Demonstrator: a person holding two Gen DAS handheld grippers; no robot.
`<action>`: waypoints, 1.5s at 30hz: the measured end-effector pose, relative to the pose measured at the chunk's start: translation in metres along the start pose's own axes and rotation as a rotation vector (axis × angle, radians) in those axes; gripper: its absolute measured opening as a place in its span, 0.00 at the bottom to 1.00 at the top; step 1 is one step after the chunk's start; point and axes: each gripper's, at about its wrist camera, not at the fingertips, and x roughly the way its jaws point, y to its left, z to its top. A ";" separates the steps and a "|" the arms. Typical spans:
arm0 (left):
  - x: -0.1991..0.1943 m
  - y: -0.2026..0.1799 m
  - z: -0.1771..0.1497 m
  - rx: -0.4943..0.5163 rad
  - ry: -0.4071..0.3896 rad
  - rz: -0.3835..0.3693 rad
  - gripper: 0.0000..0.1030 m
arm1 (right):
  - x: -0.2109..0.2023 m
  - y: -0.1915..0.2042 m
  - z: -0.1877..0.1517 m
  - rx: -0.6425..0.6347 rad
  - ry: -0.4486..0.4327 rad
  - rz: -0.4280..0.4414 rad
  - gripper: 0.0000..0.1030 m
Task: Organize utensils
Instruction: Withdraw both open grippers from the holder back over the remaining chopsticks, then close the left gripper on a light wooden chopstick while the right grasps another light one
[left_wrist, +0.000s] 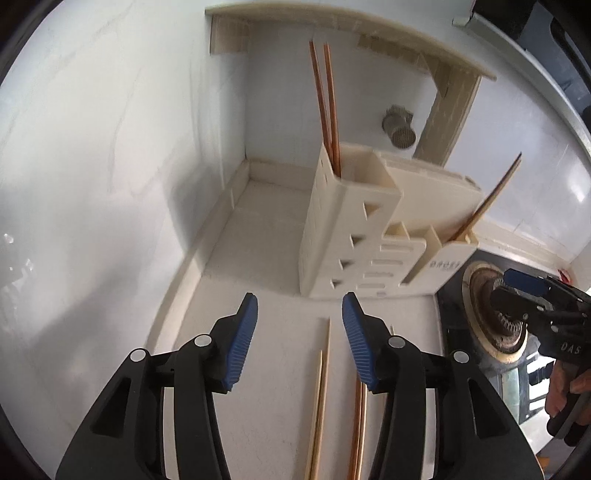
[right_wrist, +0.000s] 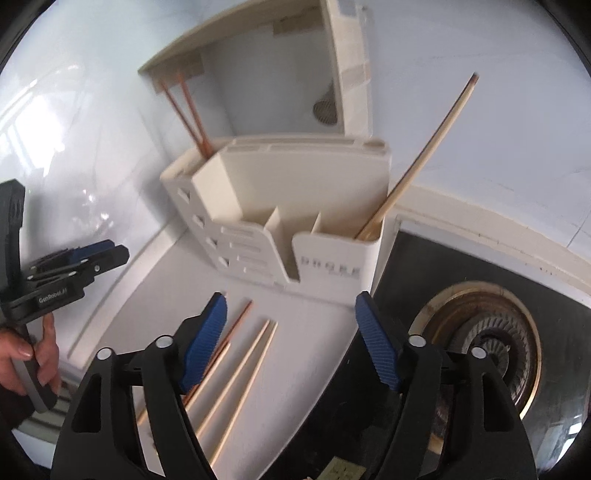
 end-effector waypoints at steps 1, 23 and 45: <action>0.002 0.000 -0.002 -0.007 0.019 0.000 0.47 | 0.002 0.001 -0.003 -0.003 0.016 -0.003 0.72; 0.045 0.012 -0.051 0.014 0.314 0.008 0.46 | 0.045 0.024 -0.050 0.026 0.287 -0.022 0.72; 0.075 0.008 -0.088 0.094 0.441 -0.008 0.47 | 0.075 0.036 -0.076 0.040 0.413 -0.046 0.72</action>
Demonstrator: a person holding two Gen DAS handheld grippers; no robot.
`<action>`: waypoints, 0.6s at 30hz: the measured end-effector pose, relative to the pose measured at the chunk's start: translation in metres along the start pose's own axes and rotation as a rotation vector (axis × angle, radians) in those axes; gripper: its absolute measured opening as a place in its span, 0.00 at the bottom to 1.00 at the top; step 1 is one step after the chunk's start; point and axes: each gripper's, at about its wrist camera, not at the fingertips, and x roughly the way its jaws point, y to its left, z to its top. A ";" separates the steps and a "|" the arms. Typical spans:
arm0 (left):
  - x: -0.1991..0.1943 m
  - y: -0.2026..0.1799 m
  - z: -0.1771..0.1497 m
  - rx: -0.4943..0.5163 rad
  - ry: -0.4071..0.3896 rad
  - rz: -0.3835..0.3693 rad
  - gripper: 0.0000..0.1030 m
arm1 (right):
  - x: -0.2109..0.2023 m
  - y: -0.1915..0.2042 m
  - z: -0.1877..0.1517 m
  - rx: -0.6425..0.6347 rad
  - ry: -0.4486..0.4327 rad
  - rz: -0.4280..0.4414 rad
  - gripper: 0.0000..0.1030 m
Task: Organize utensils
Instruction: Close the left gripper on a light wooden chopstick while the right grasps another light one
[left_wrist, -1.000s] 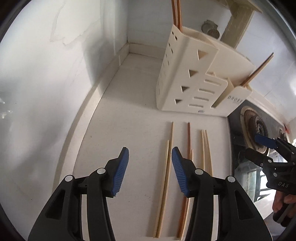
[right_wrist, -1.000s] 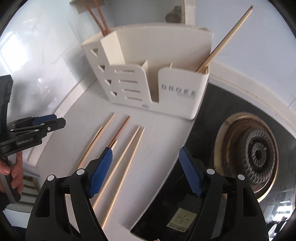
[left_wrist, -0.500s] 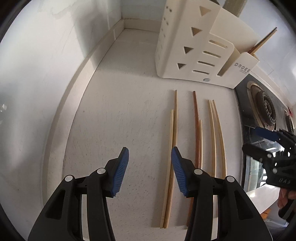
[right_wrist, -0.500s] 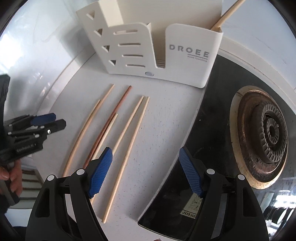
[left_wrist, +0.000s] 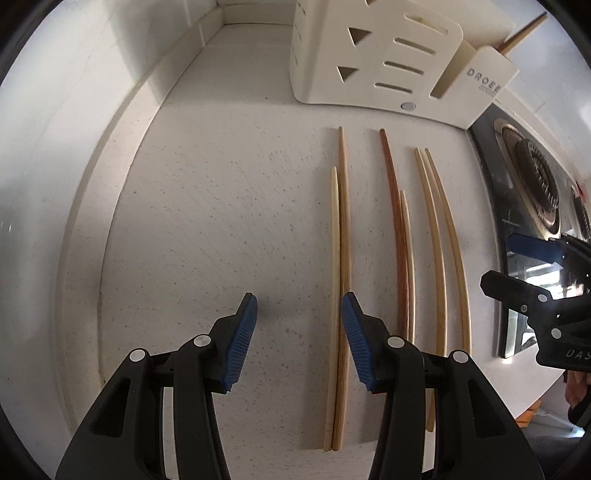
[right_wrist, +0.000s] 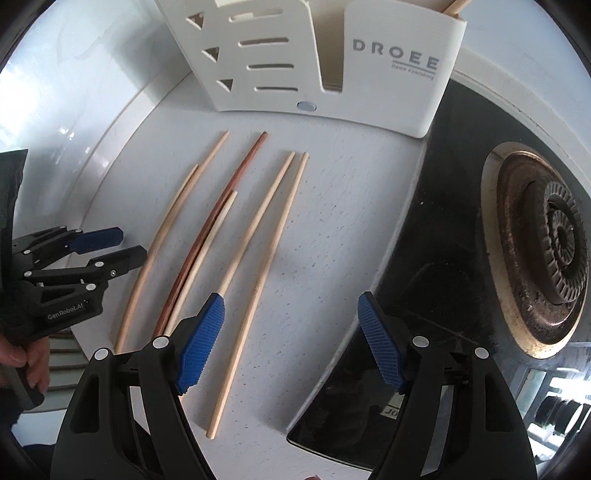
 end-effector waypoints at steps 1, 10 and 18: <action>0.002 0.001 0.002 0.002 0.001 -0.002 0.47 | 0.000 0.001 0.000 0.001 0.003 -0.001 0.72; 0.005 0.006 0.010 0.033 0.039 0.019 0.53 | 0.023 0.005 0.004 0.017 0.066 -0.009 0.72; 0.009 0.005 0.013 0.089 0.050 0.035 0.55 | 0.030 0.014 0.008 -0.024 0.080 -0.072 0.72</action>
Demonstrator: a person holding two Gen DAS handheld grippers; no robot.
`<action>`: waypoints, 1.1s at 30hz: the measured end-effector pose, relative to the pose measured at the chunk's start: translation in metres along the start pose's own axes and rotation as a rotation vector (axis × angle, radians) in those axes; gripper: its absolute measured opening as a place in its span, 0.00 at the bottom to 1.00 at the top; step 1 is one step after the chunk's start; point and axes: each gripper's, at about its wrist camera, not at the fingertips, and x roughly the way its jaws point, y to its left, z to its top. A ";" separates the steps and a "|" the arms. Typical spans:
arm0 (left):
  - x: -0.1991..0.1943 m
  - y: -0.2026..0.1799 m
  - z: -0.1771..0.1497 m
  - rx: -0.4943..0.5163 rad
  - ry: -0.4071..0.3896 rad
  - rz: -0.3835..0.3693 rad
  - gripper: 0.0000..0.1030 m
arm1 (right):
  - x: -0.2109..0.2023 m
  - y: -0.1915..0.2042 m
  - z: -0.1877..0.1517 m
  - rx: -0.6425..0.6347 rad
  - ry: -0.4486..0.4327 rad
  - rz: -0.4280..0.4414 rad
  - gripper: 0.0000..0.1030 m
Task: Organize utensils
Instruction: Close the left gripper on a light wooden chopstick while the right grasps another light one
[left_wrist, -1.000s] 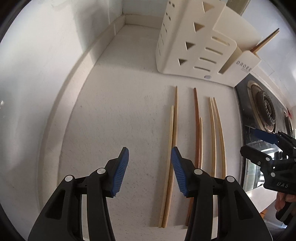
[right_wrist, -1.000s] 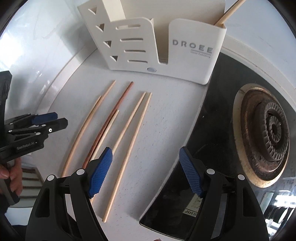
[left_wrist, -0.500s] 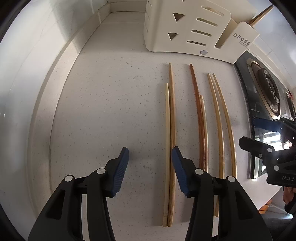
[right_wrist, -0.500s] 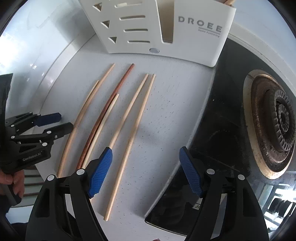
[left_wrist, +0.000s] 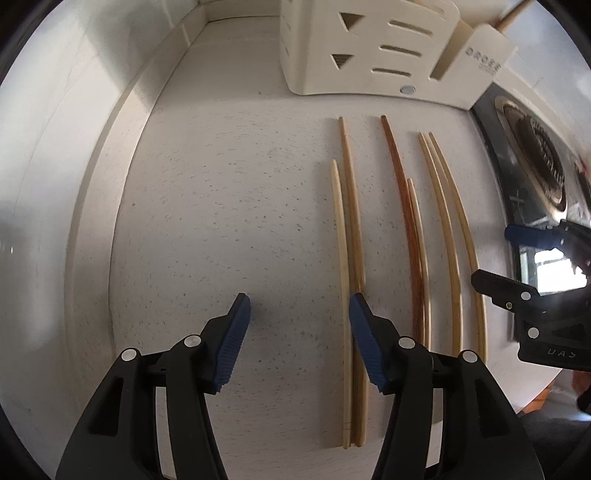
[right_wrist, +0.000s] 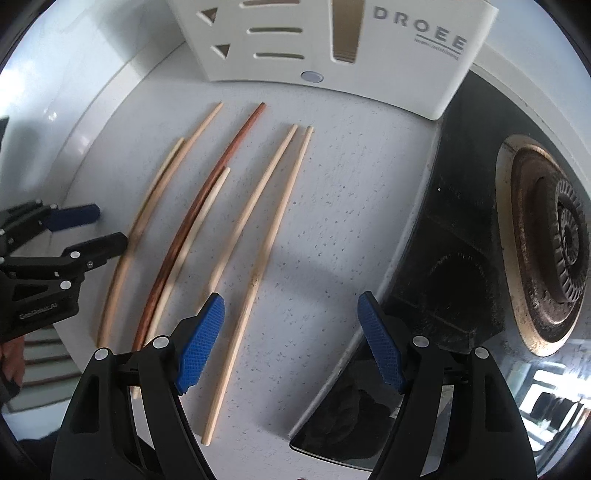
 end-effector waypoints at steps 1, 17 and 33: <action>0.000 -0.002 0.000 0.013 0.006 0.007 0.55 | 0.001 0.001 0.001 -0.001 0.006 -0.005 0.72; 0.014 -0.017 0.037 0.036 0.173 0.044 0.56 | 0.019 0.015 0.036 0.017 0.122 -0.050 0.62; 0.013 -0.020 0.049 0.016 0.200 0.051 0.30 | 0.031 -0.006 0.071 0.159 0.273 0.002 0.12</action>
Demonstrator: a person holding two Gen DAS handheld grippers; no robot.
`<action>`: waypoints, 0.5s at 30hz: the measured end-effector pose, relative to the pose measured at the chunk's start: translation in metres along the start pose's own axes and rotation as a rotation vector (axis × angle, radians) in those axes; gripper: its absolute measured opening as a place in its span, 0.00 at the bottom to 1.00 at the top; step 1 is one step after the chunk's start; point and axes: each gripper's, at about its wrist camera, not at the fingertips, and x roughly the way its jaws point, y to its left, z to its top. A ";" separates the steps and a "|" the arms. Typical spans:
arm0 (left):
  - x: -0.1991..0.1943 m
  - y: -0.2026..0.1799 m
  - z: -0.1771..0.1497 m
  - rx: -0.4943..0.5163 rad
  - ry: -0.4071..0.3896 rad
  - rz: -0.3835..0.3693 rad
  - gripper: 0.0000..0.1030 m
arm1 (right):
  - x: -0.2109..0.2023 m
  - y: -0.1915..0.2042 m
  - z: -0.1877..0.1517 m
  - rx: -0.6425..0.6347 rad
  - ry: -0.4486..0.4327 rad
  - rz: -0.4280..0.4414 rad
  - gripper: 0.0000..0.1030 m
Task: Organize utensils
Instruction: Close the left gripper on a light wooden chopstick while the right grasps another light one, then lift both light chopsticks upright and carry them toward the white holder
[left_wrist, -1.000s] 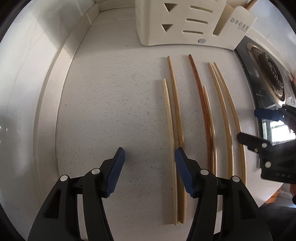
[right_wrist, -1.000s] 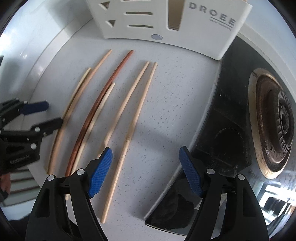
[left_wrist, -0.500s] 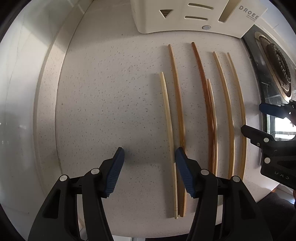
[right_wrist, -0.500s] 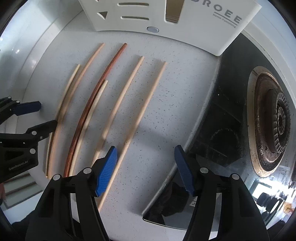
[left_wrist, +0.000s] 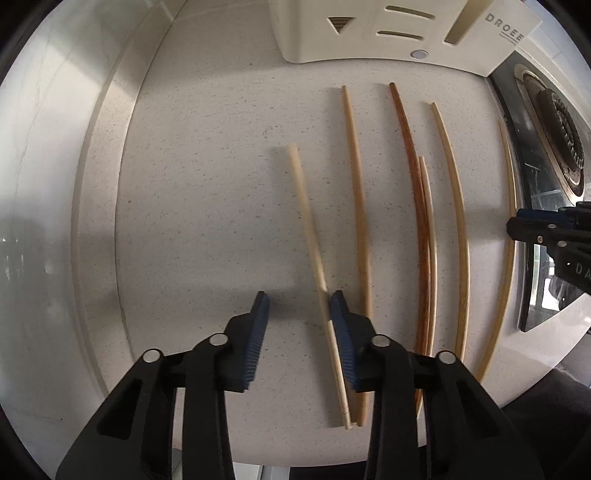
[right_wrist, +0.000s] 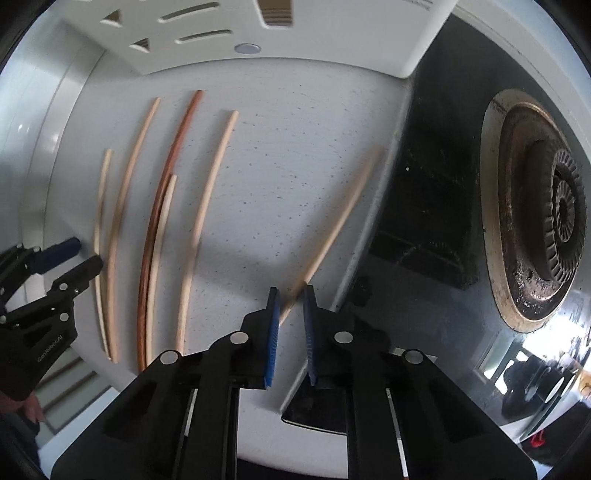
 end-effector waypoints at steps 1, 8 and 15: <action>0.000 0.001 0.002 -0.008 0.000 0.001 0.26 | 0.001 0.000 0.003 0.008 0.012 0.003 0.10; 0.003 0.023 -0.004 -0.037 -0.010 -0.006 0.05 | 0.006 -0.003 0.017 0.032 0.057 0.039 0.06; 0.001 0.043 -0.015 -0.091 -0.018 -0.061 0.04 | 0.004 -0.015 -0.003 0.035 0.050 0.071 0.06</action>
